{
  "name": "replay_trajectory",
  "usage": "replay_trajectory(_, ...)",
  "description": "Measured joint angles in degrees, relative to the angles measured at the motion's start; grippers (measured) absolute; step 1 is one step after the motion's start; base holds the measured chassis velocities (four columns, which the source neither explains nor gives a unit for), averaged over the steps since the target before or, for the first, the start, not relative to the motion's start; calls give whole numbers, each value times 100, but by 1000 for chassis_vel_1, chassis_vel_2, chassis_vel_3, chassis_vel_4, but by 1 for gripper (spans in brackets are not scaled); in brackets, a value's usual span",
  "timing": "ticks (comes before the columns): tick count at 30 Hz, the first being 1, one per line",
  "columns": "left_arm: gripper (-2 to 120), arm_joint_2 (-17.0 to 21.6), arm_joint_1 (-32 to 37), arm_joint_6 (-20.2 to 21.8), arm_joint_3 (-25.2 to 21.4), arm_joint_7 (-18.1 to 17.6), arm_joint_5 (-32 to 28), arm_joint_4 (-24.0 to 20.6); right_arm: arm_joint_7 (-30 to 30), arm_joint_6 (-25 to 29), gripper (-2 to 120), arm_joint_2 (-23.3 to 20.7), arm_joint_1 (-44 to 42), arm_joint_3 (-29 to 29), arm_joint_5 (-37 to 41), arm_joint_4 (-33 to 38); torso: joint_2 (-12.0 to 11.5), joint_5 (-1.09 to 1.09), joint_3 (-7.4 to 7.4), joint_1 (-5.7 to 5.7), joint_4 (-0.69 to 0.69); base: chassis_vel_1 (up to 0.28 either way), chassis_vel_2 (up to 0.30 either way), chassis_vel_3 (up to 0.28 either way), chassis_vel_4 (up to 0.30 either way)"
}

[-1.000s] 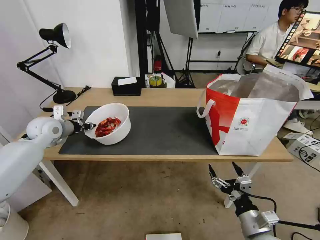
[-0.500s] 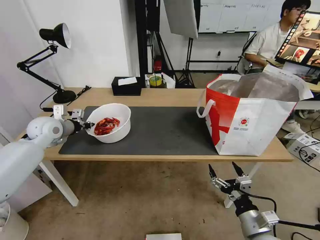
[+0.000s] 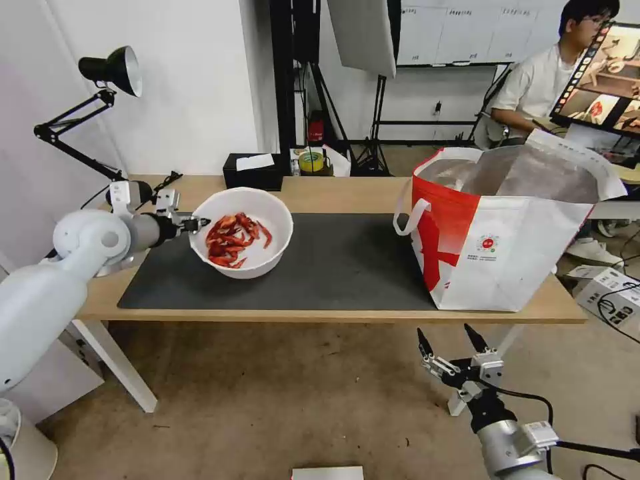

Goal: Pick up the trash from the table and place it into the takeout bag.

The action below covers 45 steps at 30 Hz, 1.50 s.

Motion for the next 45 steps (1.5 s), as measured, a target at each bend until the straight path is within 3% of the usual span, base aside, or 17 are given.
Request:
replay_trajectory(8, 0, -243, -637, -19, 371, -264, -475, -262, 0, 0, 100, 0, 0, 0, 0, 0, 0, 1, 0, 0, 0, 0, 0, 0, 0)
replay_trajectory(19, 0, -911, -1354, -24, 817, -560, -980, -367, 0, 0, 100, 0, 1, 0, 0, 0, 0, 1, 0, 0, 0, 0, 0, 0, 0)
replay_trajectory(26, 0, -1514, -1725, -49, 1181, -656, -1020, -225, 0, 0, 100, 0, 0, 0, 0, 0, 0, 1, 0, 0, -1, 0, 0, 0, 0)
replay_trajectory(34, 0, -2103, -1839, -82, 1201, -801, -997, -21, 0, 0, 100, 0, 1, 0, 0, 0, 0, 0, 0, 0, -1, 0, 0, 0, 0)
replay_trajectory(45, 0, -2608, -2279, -134, 1242, -851, -942, 333, 0, 0, 100, 0, 0, 0, 0, 0, 0, 0, 0, 0, 0, 0, 0, 0, 0)
